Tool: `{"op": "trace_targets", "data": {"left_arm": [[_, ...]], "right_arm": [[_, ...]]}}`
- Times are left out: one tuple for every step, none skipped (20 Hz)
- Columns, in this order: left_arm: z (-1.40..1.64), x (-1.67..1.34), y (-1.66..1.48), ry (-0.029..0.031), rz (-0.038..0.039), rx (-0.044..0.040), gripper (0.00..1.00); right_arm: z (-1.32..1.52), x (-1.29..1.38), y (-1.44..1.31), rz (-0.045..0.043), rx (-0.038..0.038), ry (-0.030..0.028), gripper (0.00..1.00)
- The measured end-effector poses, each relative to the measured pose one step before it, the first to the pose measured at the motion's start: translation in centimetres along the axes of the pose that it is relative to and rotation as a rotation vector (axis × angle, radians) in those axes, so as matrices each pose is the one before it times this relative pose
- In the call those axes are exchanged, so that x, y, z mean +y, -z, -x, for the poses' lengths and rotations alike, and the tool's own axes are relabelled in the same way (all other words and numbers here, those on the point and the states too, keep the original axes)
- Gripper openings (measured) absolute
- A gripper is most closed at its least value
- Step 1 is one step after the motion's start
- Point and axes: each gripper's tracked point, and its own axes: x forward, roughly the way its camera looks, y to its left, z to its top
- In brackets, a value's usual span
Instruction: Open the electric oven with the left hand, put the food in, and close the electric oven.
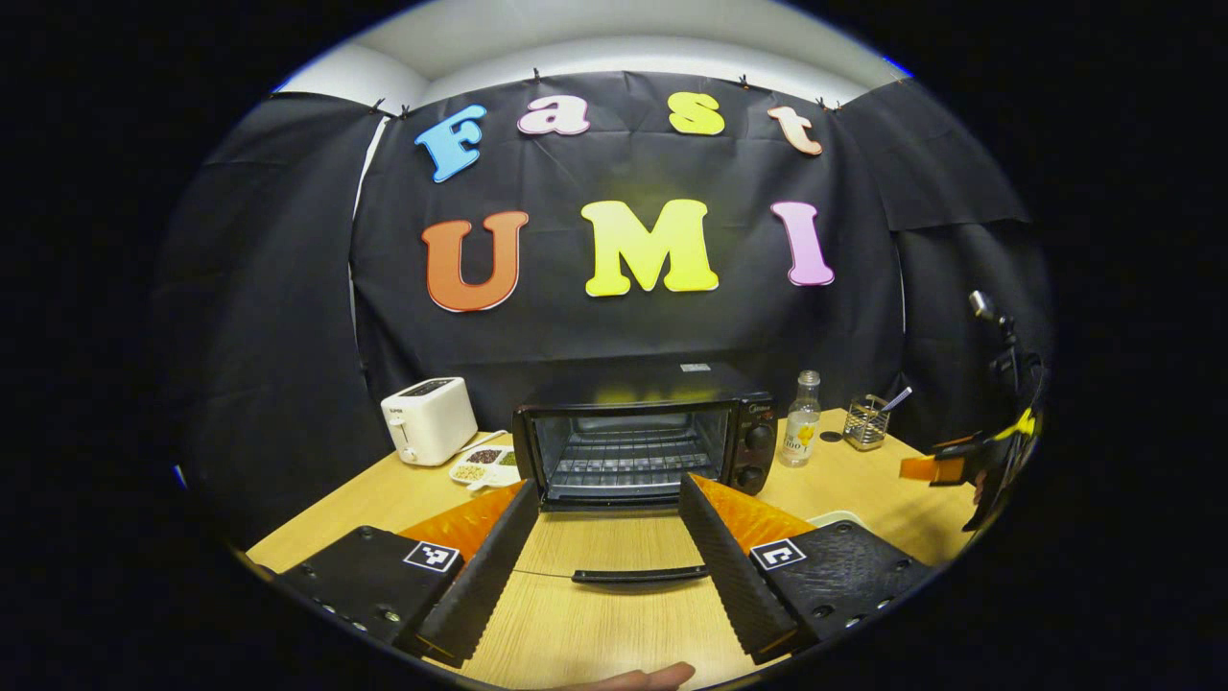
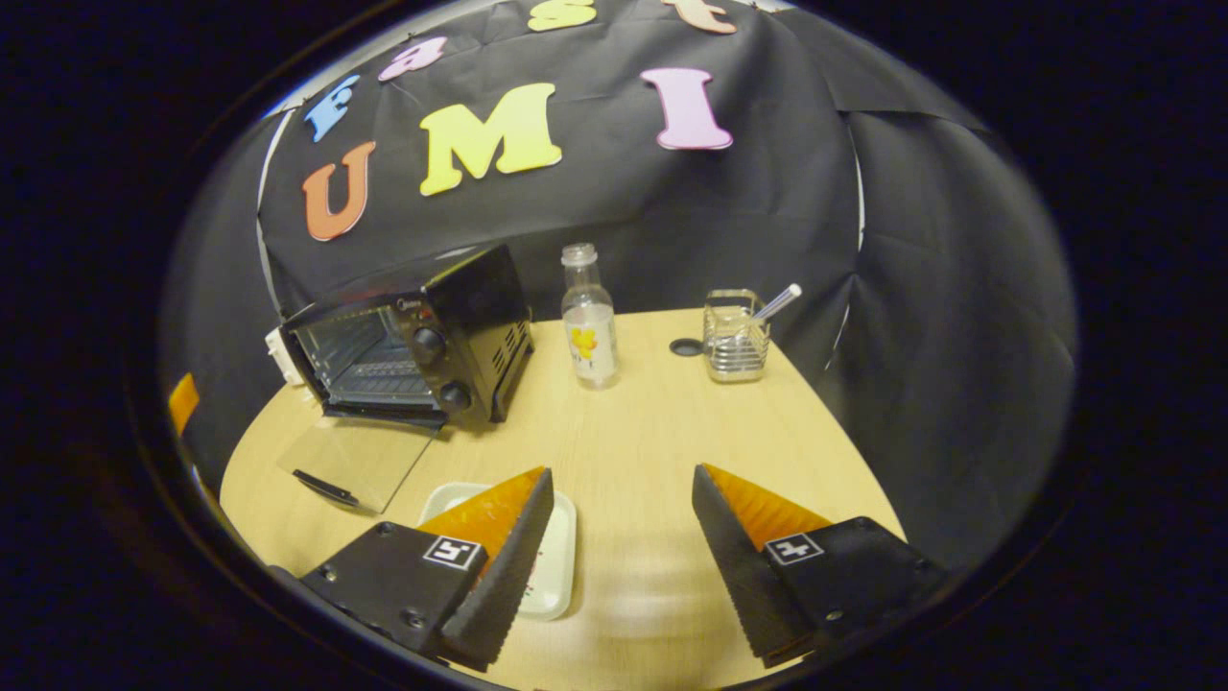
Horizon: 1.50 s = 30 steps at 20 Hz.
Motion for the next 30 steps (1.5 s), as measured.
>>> {"op": "trace_targets", "data": {"left_arm": [[0.46,0.326,-0.638,-0.01178,0.00264,-0.00996,0.94],[0.457,0.227,-0.498,-0.00609,0.00794,-0.00985,0.94],[0.394,0.138,-0.514,-0.00086,0.01082,-0.01351,0.94],[0.31,0.079,-0.608,0.00343,0.00885,-0.01684,0.94],[0.297,0.221,-0.39,0.00225,0.00673,-0.0099,0.94],[0.195,0.202,-0.179,0.00024,0.00164,-0.00582,0.94],[0.176,0.25,-0.134,-0.00309,-0.00051,-0.00378,0.94],[0.05,0.221,0.123,-0.00387,-0.00172,0.00246,0.94],[0.016,0.247,0.115,-0.00374,-0.00009,0.00531,0.94],[-0.008,0.152,0.21,-0.00183,0.00103,0.00548,0.95],[-0.052,0.119,0.236,-0.001,0.00226,0.00626,0.95],[-0.004,0.238,0.186,-0.00201,0.00281,0.00569,0.94],[-0.038,0.208,0.14,-0.00344,0.00321,0.00504,0.94],[0.019,0.074,0.065,-0.00154,0.00358,0.00353,0.94],[0.068,-0.044,0.149,0.00034,0.00322,0.00498,0.94],[0.084,-0.037,0.063,-0.0013,0.0023,0.00445,0.94],[0.056,-0.028,0.044,-0.00031,0.00165,0.00166,0.94],[0.042,-0.101,-0.058,0.00196,0.00017,-0.00043,0.94],[0.152,0.038,0.025,0.00124,-0.0002,0.0027,0.94],[0.168,-0.069,-0.044,0.00444,-0.00038,-0.00047,0.94],[-0.065,-0.232,-0.128,0.00389,-0.00024,-0.00187,0.94],[0.156,0.061,-0.01,-0.0024,-0.00176,0.00011,0.94],[0.219,0.151,0.028,-0.00354,-0.00347,0.0009,0.94],[0.036,0.158,0.049,-0.00452,-0.00201,-0.00088,0.94],[0.025,0.141,0.01,-0.00365,-0.00023,0.00087,0.94],[0.127,0.021,-0.099,-0.00327,0.00208,0.00009,0.94],[0.072,0.054,-0.007,-0.00013,0.0026,0.00194,0.94],[0.193,0.009,0.113,0.00286,0.00332,0.0018,0.94],[0.153,-0.088,0.05,0.0056,0.00222,-0.0002,0.94],[0.266,0.063,-0.115,0.00244,0.00042,-0.00129,0.94]], "right_arm": [[-0.607,0.068,1.115,0.0026,0.02426,-0.00034,0.89],[-0.512,0.245,0.864,0.00293,0.01172,-0.00523,0.89],[-0.501,0.516,0.842,0.00673,0.01122,-0.00896,0.88],[-0.558,0.454,0.749,0.00624,0.01481,-0.01206,0.8],[-0.436,0.349,0.769,-0.00126,0.01824,-0.00861,0.77],[-0.39,0.341,0.61,-0.00813,0.01857,-0.01066,0.7],[-0.419,0.496,0.771,-0.01483,0.01931,-0.01601,0.68],[-0.331,0.394,0.527,-0.01537,0.02034,-0.01415,0.63],[-0.271,0.221,0.533,-0.01723,0.01727,-0.01017,0.59],[-0.298,0.193,0.406,-0.01753,0.01807,-0.00769,0.52],[-0.552,0.12,0.479,-0.01711,0.01528,-0.00888,0.48],[-0.479,0.007,0.622,-0.01844,0.0305,-0.00987,0.39],[-0.42,-0.001,-0.914,-0.00211,-0.03658,0.00069,0.31],[-0.185,0.113,0.692,-0.00028,0.02538,-0.01859,0.25],[0.119,0.062,-0.209,-0.01036,0.00427,-0.01277,0.14],[-0.229,0.131,-0.088,-0.01983,-0.0001,-0.02056,0.04],[0.024,-0.028,-0.006,-0.031,0.01025,-0.02172,0.02],[0.051,0.019,0.008,-0.04204,0.01744,-0.02973,0.02],[0.017,0.102,0.031,-0.04192,0.01611,-0.038,0.04],[0.159,0.092,0.195,-0.05033,0.01579,-0.04292,0.02],[0.176,0.121,0.123,-0.05751,0.01471,-0.03966,0.04],[0.004,0.113,0.155,-0.04825,0.0108,-0.03182,0.04],[-0.008,0.054,0.158,-0.03219,0.00791,-0.02412,0.02],[0.048,-0.1,0.001,-0.01816,0.0031,-0.01228,0.01],[0.235,-0.123,0.161,-0.01268,0.0035,-0.00384,0.04],[0.319,-0.037,0.059,-0.01219,0.00094,-0.00194,0.0],[0.354,0.017,0.057,-0.01088,0.00139,-0.00494,0.01],[0.694,-0.006,0.103,-0.01118,0.00002,-0.00586,0.01],[0.708,0.063,0.009,-0.00876,-0.00249,-0.00505,0.0],[0.756,0.112,-0.135,-0.00673,-0.0042,-0.00501,0.0]]}}
